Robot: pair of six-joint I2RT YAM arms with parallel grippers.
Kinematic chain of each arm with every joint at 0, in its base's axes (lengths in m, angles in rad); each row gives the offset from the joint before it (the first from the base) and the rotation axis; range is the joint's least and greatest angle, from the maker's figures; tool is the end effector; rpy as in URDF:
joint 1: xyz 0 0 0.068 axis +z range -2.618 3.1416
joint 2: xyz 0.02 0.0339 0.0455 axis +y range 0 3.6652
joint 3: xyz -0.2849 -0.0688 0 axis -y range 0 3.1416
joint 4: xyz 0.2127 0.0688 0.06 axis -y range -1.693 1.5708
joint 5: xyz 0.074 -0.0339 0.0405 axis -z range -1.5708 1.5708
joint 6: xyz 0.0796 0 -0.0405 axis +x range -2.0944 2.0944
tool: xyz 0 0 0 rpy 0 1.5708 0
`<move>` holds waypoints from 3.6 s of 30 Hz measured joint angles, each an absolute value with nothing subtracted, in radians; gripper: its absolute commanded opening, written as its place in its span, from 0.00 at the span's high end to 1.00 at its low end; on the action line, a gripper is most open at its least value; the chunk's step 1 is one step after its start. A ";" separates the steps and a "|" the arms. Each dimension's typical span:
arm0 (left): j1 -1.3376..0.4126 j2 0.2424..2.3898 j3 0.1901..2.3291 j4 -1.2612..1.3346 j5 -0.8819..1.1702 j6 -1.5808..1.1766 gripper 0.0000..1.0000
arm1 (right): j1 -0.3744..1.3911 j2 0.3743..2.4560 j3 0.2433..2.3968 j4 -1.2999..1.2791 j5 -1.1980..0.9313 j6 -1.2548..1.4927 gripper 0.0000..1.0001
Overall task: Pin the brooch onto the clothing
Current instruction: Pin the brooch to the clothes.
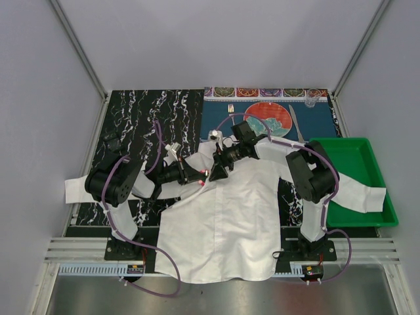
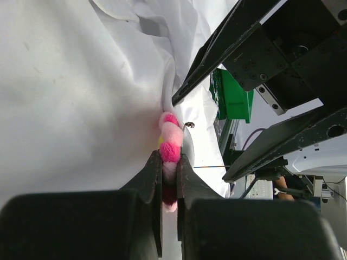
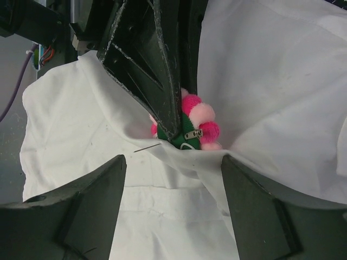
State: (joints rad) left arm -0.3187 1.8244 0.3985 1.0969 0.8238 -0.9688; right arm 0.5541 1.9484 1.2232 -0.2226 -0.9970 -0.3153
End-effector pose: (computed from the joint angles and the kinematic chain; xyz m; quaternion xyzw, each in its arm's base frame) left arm 0.2692 -0.1503 0.1461 -0.0173 0.7807 -0.5804 0.2310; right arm 0.2985 0.2633 0.1870 -0.4850 0.6966 0.4839 0.2131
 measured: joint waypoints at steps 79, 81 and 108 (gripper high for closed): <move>-0.310 1.824 0.356 1.178 0.884 -1.048 1.00 | 0.489 2.122 1.306 -0.138 -1.224 0.026 0.56; -0.310 1.824 0.356 1.178 0.884 -1.048 1.00 | 0.490 2.122 1.306 -0.124 -1.225 0.033 0.56; -0.303 1.842 0.372 1.179 0.890 -1.072 1.00 | 0.498 2.128 1.286 -0.109 -1.251 0.028 0.60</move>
State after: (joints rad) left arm -0.3035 1.8416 0.3721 1.1786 0.8898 -1.0718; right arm 0.4984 2.1277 1.2861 -0.1089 -1.2507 0.0280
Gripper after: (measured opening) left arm 0.061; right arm 0.403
